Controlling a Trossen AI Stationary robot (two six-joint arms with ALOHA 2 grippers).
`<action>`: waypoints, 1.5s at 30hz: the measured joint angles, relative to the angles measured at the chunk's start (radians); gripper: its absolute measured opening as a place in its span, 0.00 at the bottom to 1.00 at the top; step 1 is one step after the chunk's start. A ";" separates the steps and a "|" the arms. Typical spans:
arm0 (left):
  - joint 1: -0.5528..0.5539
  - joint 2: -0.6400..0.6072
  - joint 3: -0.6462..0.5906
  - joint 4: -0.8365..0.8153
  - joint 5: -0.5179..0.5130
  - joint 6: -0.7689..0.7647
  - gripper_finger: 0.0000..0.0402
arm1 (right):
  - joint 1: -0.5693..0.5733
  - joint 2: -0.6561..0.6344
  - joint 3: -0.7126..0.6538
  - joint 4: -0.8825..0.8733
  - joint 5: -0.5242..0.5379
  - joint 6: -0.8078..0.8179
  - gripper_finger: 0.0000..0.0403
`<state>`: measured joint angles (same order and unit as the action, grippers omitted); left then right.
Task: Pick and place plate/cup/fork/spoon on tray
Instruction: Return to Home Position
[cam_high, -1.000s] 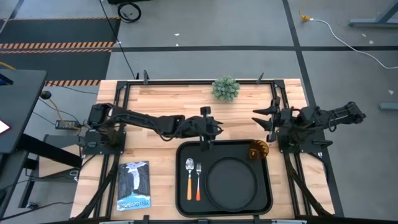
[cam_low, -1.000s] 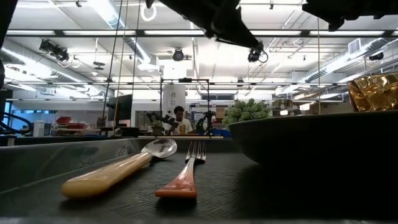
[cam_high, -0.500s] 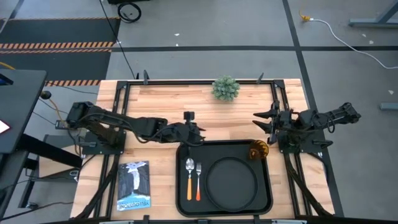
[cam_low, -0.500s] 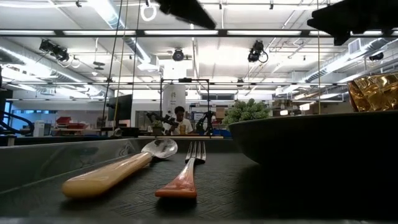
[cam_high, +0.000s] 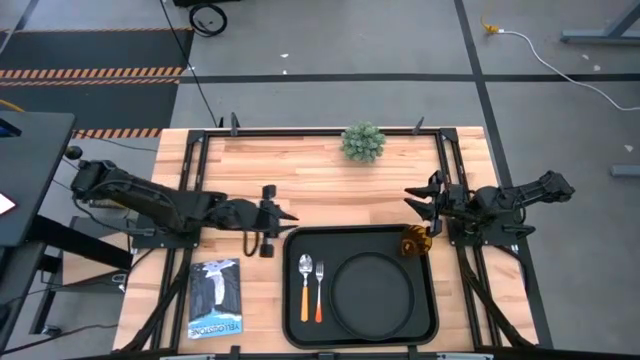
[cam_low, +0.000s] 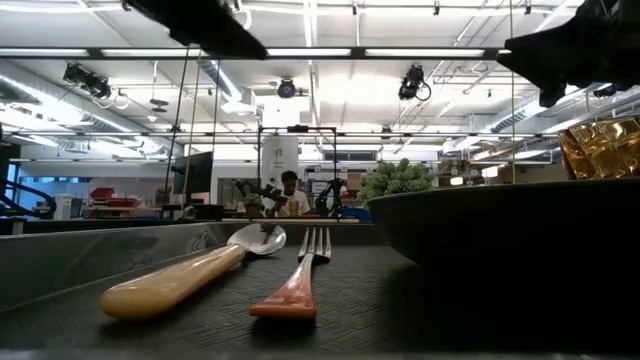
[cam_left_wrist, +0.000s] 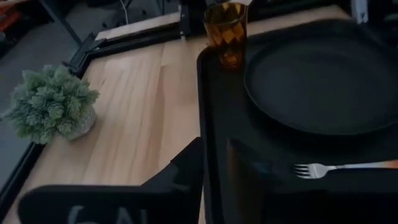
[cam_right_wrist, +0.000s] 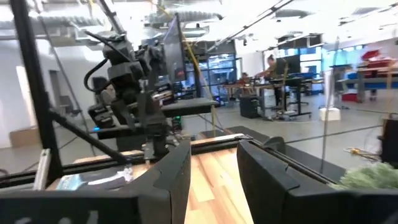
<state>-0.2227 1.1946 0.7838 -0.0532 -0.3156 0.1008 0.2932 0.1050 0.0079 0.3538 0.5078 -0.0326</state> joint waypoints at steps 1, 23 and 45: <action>-0.004 -0.029 -0.025 0.010 0.001 -0.010 0.19 | 0.000 -0.011 0.000 -0.012 0.006 -0.001 0.34; -0.009 -0.669 -0.545 0.379 0.141 -0.017 0.02 | -0.002 -0.060 0.000 0.054 0.335 0.107 0.31; -0.005 -1.166 -0.775 0.293 0.388 -0.343 0.01 | -0.002 -0.060 0.000 0.056 0.335 0.101 0.31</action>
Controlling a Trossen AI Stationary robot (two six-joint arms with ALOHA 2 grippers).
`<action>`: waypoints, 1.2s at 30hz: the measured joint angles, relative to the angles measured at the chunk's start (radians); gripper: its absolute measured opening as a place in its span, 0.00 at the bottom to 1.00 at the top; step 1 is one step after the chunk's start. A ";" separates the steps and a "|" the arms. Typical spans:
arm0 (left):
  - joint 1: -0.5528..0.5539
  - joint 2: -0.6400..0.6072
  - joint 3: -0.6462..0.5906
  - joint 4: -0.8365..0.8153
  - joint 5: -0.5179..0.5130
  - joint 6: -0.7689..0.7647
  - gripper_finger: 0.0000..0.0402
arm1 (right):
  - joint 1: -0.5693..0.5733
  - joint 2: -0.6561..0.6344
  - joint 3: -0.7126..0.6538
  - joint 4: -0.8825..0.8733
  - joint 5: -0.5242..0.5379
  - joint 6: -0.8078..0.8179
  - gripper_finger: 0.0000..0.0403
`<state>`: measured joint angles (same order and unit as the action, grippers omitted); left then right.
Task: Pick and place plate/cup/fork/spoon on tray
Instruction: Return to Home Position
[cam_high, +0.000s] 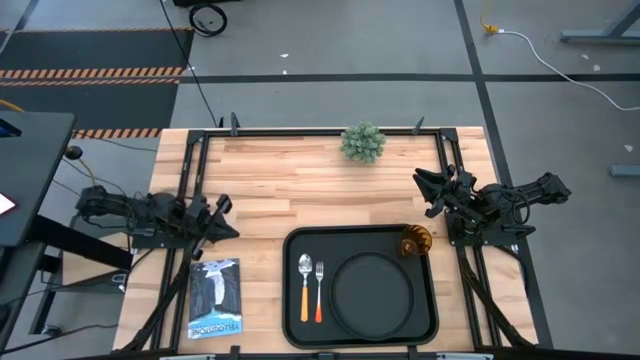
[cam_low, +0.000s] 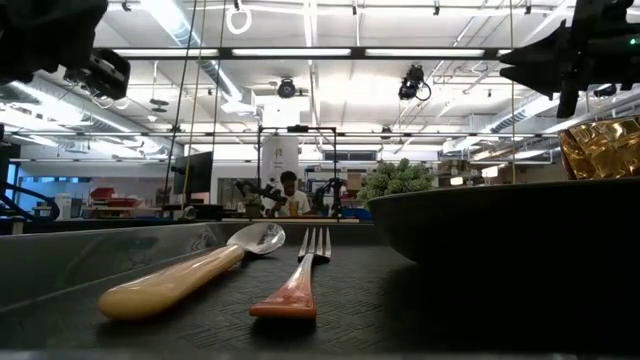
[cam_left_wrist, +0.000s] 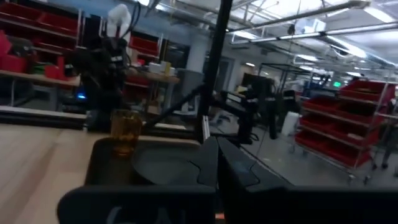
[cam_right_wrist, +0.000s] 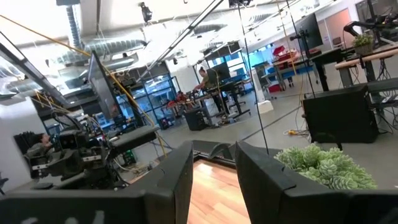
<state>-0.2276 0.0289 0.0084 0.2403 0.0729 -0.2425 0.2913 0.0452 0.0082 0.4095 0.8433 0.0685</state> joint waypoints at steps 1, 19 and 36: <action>-0.001 -0.006 0.000 -0.014 0.003 0.003 0.01 | 0.000 0.000 0.000 0.000 0.000 0.000 0.31; -0.002 -0.010 0.000 -0.007 0.001 -0.061 0.08 | 0.000 0.000 0.000 0.000 0.000 0.000 0.31; -0.002 -0.010 0.000 -0.007 -0.001 -0.061 0.08 | 0.000 0.000 0.000 0.000 0.000 0.000 0.31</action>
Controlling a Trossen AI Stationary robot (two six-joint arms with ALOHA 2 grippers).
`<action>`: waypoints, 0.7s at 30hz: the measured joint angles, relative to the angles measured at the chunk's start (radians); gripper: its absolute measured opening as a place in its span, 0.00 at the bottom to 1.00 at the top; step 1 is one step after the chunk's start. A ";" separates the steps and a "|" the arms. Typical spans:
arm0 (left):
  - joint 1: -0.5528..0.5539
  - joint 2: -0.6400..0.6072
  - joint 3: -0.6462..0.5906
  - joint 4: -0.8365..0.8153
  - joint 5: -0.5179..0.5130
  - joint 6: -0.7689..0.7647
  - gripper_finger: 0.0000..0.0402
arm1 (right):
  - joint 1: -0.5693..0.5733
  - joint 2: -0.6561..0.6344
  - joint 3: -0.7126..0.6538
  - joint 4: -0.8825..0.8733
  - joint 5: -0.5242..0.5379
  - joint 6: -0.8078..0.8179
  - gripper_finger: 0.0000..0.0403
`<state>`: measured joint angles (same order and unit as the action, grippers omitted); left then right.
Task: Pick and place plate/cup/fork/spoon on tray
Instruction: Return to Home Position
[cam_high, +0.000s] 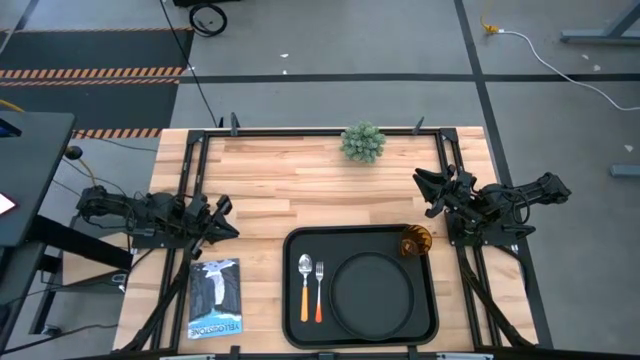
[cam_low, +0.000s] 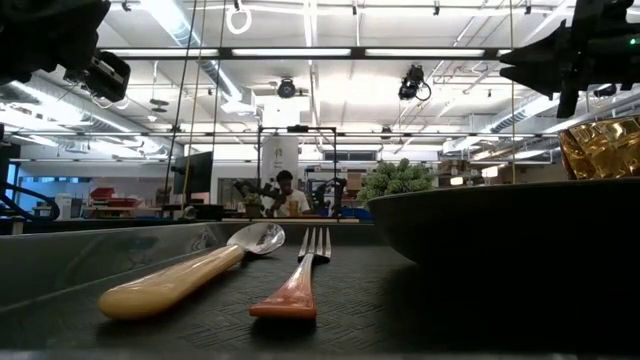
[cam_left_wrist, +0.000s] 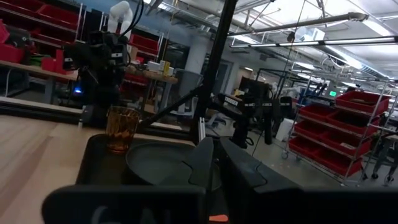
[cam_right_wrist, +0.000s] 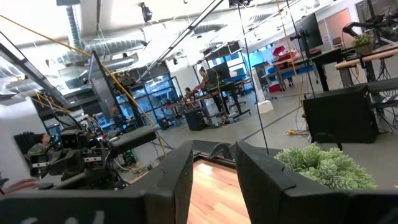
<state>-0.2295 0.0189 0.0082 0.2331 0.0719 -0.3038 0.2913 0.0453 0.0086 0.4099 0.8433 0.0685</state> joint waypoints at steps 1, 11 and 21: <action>0.000 0.000 0.000 0.000 0.000 0.000 0.08 | 0.000 0.000 0.000 0.000 0.000 0.000 0.31; 0.000 0.000 0.000 0.000 0.000 0.000 0.08 | 0.000 0.000 0.000 0.000 0.000 0.000 0.31; 0.000 0.000 0.000 0.000 0.000 0.000 0.08 | 0.000 0.000 0.000 0.000 0.000 0.000 0.31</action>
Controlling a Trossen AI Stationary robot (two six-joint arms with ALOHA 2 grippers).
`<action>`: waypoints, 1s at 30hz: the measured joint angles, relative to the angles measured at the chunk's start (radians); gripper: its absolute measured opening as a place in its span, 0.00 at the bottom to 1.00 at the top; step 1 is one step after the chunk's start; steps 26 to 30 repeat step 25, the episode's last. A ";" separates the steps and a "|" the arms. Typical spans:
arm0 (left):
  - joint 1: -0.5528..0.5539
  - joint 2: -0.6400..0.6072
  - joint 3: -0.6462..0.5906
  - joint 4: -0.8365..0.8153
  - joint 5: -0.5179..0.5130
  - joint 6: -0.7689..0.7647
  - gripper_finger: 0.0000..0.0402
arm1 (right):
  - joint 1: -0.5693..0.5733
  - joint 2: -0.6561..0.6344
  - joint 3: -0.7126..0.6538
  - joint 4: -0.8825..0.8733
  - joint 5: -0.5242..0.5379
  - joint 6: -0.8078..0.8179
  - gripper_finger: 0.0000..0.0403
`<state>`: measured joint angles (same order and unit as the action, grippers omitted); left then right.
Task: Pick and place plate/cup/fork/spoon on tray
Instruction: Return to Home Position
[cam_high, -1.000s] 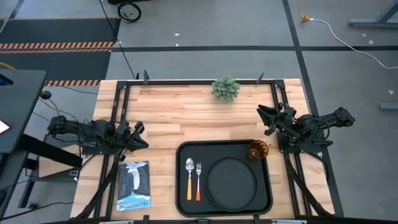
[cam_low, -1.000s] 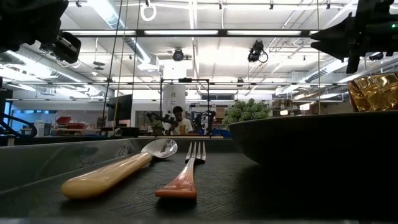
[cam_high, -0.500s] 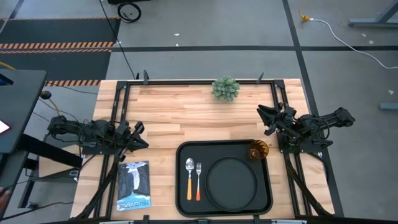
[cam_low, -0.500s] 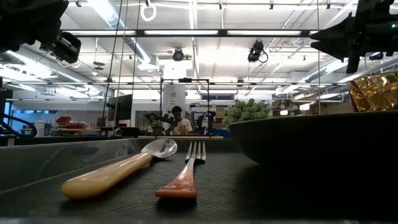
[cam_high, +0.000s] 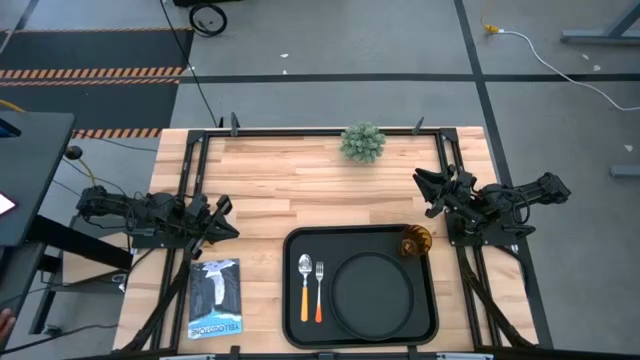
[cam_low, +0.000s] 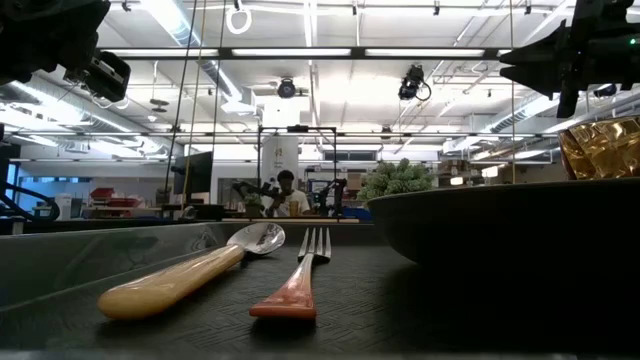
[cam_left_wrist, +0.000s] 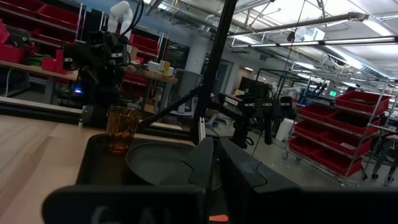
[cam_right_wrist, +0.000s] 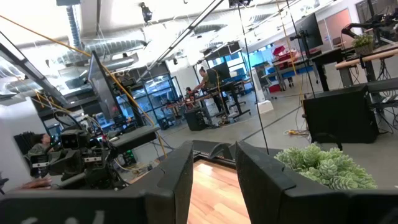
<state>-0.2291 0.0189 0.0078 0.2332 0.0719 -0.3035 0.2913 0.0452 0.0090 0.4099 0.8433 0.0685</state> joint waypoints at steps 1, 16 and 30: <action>0.000 0.000 0.000 0.000 0.000 0.000 0.08 | 0.000 0.000 0.000 0.000 0.000 0.000 0.31; 0.000 0.000 0.000 0.000 0.000 0.000 0.08 | 0.000 0.000 0.000 0.000 0.000 0.000 0.31; 0.000 0.000 0.000 0.000 0.000 0.000 0.08 | 0.000 0.000 0.000 0.000 0.000 0.000 0.31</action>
